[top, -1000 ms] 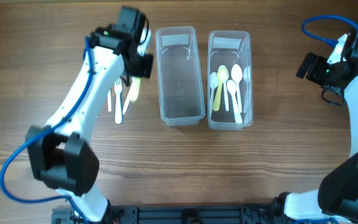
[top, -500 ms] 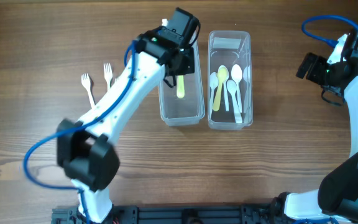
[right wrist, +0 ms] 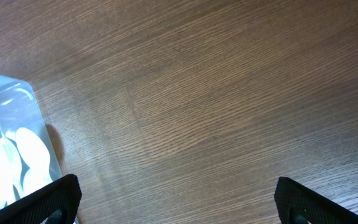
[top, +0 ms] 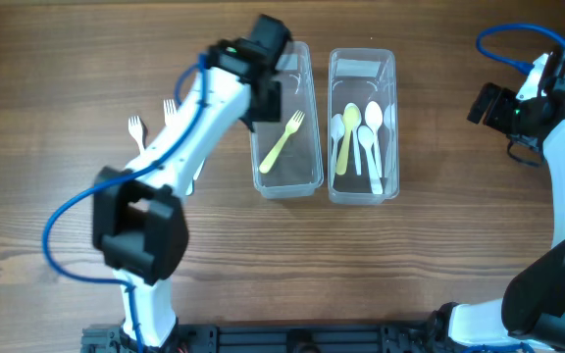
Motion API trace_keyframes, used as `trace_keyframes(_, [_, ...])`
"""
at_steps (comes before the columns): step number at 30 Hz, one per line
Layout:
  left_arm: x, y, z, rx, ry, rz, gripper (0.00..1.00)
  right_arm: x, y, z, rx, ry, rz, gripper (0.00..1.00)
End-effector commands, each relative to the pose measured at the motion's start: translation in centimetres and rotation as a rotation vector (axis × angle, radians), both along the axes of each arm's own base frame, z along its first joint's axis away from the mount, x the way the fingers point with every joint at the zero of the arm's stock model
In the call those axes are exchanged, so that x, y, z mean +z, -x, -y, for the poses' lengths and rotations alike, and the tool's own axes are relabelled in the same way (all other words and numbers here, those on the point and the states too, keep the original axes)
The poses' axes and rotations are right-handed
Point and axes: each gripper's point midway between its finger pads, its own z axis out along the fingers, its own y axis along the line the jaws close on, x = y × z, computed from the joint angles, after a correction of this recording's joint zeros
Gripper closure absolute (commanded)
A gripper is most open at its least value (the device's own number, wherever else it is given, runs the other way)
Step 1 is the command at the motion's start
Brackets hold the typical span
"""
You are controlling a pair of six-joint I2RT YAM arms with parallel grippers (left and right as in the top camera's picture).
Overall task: Pack container
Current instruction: 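Place the yellow fork into the left container, then grasp a white fork with the left gripper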
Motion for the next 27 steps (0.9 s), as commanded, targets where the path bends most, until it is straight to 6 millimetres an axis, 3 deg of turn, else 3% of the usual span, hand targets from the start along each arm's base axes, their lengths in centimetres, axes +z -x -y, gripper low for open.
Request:
trace_keyframes(1, [2.6, -1.2, -5.2, -0.029, -0.075, 0.038, 0.53, -0.7, 0.2, 0.1, -0.004, 0.003, -0.019, 0.00])
trace_keyframes(5, [0.8, -2.1, -8.9, -0.081, -0.095, -0.001, 0.61, -0.7, 0.2, 0.1, -0.004, 0.003, -0.019, 0.00])
trace_keyframes(11, [-3.4, -1.6, -9.0, -0.312, -0.037, -0.084, 0.58, -0.7, 0.2, 0.1, -0.004, 0.003, -0.019, 0.00])
trace_keyframes(16, [-8.6, -0.6, -9.0, -0.323, -0.036, -0.208, 0.57, -0.7, 0.2, 0.1, -0.004, 0.003, -0.019, 0.00])
trace_keyframes(20, [-11.5, 0.1, -9.3, -0.321, -0.045, -0.282, 0.56, -0.7, 0.2, 0.1, -0.005, 0.003, -0.019, 0.00])
trace_keyframes(27, [-13.9, 0.7, -9.5, -0.307, -0.045, -0.338, 0.60, -0.7, 0.2, 0.1, -0.005, 0.003, -0.019, 0.00])
